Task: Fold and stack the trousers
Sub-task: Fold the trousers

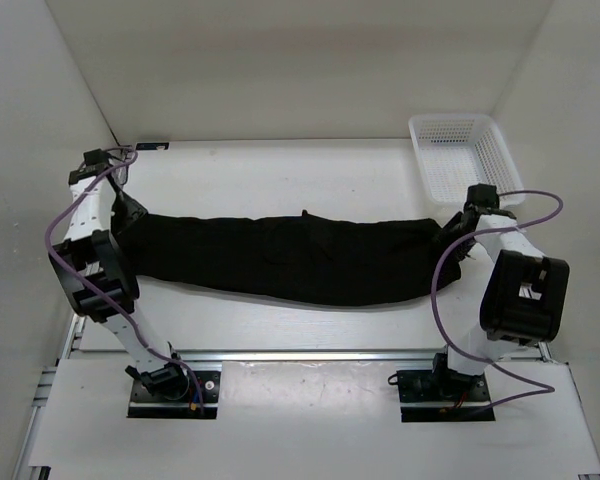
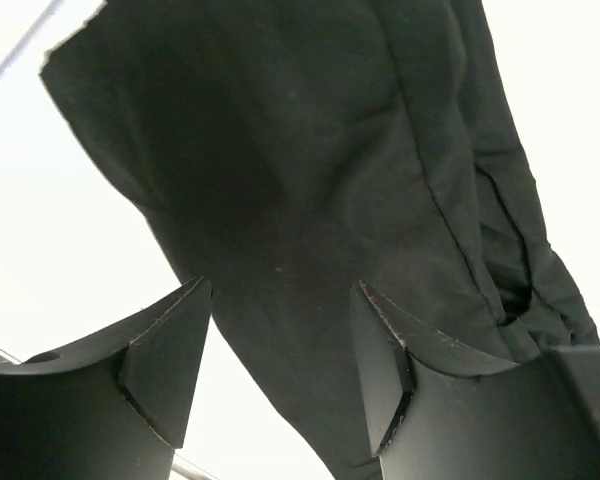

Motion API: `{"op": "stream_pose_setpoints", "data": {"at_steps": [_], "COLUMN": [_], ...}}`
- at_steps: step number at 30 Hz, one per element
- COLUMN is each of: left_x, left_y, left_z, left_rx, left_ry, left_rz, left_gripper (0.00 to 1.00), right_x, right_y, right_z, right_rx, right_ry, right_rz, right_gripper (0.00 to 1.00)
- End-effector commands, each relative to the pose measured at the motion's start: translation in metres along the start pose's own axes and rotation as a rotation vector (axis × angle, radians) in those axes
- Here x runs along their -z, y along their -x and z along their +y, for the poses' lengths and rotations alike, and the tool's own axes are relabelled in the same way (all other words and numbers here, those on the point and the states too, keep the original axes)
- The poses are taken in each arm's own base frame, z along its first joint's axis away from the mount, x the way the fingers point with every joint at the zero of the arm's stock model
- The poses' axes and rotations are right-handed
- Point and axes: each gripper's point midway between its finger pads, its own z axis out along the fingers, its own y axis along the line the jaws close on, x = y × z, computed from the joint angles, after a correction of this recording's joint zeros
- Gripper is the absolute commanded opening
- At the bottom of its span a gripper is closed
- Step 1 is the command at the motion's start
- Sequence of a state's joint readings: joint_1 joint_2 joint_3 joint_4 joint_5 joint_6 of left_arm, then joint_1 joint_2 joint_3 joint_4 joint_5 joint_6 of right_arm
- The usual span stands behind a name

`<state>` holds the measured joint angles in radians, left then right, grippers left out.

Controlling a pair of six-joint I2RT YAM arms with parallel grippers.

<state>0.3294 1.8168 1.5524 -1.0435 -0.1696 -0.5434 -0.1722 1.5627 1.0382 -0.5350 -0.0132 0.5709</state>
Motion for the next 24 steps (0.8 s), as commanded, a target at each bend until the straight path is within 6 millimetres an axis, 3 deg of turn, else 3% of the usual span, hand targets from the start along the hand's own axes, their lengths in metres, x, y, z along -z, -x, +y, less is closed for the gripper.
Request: {"op": "stream_pose_setpoints", "data": {"at_steps": [1,5,9,14,16,18,22,24], "left_x": [0.016,0.0,-0.01,-0.029,-0.034,-0.037,-0.039,-0.037], "left_y": [0.014,0.012,0.017,0.009,0.005,0.001,-0.002,-0.001], "left_z": [0.021,0.041,0.058,0.038,0.027,0.021,0.011,0.007], "left_rx": [0.081,0.153,0.132,0.117,0.093,0.081,0.058,0.048], "left_ry": [0.0,-0.042,0.042,-0.02,-0.033,-0.027,-0.036,-0.043], "left_rz": [-0.056,0.007,-0.011,0.059,0.07,0.075,0.074,0.066], "left_gripper": [0.69,0.75,0.8,0.85,0.85,0.85,0.84,0.84], "right_x": [-0.02,-0.017,0.003,0.028,0.036,0.047,0.057,0.052], "right_y": [-0.008,-0.01,0.0,0.011,0.006,-0.004,-0.035,-0.057], "right_z": [-0.015,-0.021,-0.019,-0.003,0.011,0.038,0.087,0.109], "right_rx": [-0.044,-0.061,-0.049,-0.043,-0.018,0.075,0.24,0.308], "right_ry": [-0.051,-0.062,-0.051,0.025,0.074,0.131,0.24,0.282], "right_rz": [0.014,0.006,-0.056,-0.111,-0.109,-0.12,-0.101,-0.056], "right_gripper": [0.45,0.45,0.45,0.5,0.51,0.51,0.52,0.52]}}
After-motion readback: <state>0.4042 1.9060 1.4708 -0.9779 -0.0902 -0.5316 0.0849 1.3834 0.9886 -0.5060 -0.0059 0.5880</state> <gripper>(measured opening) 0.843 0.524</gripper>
